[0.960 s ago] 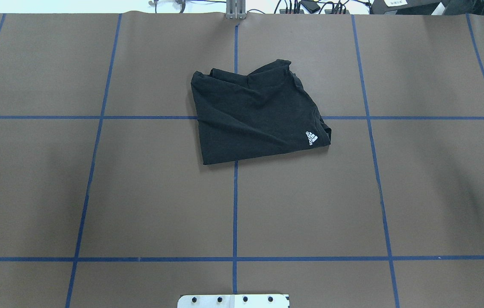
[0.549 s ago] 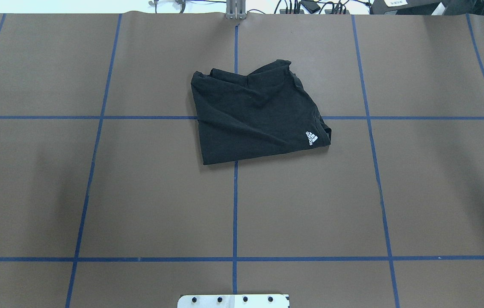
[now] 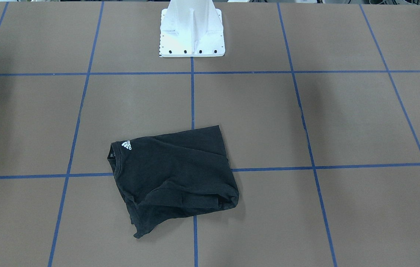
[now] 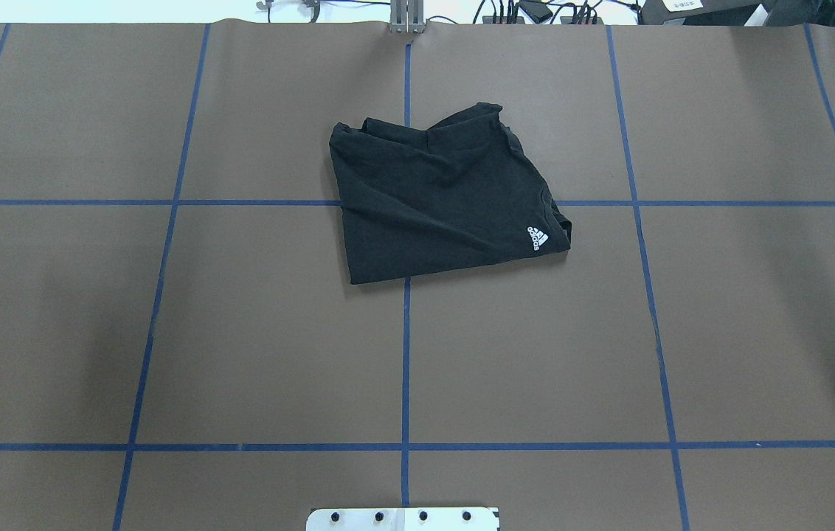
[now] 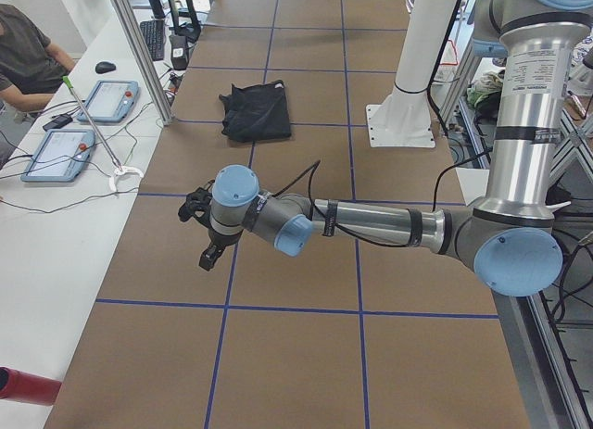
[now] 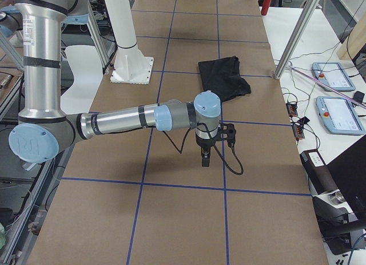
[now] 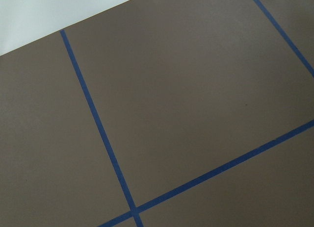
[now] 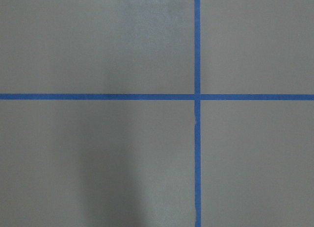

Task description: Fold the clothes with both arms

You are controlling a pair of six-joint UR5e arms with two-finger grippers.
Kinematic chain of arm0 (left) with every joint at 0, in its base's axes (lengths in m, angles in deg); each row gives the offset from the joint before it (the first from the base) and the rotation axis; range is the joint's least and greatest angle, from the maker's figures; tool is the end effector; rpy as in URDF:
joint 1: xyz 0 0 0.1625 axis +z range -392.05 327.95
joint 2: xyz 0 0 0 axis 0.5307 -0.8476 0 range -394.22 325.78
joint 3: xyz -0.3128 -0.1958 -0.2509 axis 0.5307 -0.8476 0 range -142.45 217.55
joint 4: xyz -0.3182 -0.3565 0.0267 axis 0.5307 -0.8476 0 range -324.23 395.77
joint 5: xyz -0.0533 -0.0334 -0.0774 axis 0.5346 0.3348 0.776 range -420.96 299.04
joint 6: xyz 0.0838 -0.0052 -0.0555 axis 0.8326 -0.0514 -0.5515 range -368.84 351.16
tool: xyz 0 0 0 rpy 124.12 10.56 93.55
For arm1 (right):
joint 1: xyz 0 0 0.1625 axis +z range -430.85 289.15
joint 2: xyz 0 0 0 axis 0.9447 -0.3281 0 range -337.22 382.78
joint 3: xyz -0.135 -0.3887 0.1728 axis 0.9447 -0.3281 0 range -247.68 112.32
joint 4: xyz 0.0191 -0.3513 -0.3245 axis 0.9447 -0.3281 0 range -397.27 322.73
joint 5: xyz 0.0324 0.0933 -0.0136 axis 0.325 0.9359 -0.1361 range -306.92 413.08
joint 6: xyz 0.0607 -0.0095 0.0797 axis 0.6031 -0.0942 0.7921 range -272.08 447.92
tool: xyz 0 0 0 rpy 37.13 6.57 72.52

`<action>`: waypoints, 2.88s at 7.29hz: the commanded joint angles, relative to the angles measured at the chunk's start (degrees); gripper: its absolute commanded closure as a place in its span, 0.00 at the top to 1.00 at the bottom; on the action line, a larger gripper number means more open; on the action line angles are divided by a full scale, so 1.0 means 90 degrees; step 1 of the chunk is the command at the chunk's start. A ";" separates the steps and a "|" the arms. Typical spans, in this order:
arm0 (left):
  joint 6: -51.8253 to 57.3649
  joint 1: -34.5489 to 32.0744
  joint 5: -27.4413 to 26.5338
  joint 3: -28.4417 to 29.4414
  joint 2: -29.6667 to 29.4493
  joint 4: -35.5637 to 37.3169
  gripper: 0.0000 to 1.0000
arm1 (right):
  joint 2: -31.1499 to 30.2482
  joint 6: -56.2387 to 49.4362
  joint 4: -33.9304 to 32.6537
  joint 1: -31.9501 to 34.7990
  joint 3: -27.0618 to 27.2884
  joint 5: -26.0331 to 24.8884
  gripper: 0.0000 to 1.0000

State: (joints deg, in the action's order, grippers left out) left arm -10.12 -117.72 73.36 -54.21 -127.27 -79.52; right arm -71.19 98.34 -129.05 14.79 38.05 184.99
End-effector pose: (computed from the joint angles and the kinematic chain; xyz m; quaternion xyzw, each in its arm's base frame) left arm -0.0172 -0.6073 0.5818 0.2224 0.3756 0.1218 0.8914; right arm 0.0255 -0.5338 0.5705 0.0349 -0.3638 0.0181 0.9307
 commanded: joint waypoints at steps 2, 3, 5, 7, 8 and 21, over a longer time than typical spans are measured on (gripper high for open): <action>-0.0630 -0.0003 0.0046 -0.0274 0.0367 -0.0011 0.99 | 0.0011 -0.0015 0.0041 0.0015 -0.0039 0.0002 1.00; -0.0630 -0.0003 0.0065 -0.0312 0.0388 0.0027 0.99 | -0.0008 -0.0054 0.0041 0.0015 -0.0059 0.0002 1.00; -0.0630 -0.0003 0.0562 -0.0245 0.0427 0.0027 0.99 | 0.0002 -0.0055 0.0012 0.0006 -0.0069 0.0157 1.00; -0.0621 -0.0003 0.0524 -0.0361 0.0418 -0.0002 0.99 | -0.0037 -0.0055 0.0080 0.0015 0.0018 0.0207 1.00; -0.0611 -0.0003 0.0524 -0.0381 0.0408 -0.0021 0.99 | -0.0124 -0.0055 0.0109 0.0006 0.0077 0.0198 1.00; -0.0650 -0.0003 0.0534 -0.0449 0.0427 -0.0022 0.99 | -0.0272 0.0053 0.0109 -0.0004 0.0351 0.0236 1.00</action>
State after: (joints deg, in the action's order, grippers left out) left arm -15.95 -117.82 78.15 -58.20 -123.39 -79.71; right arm -73.63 98.79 -128.14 14.76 41.16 186.99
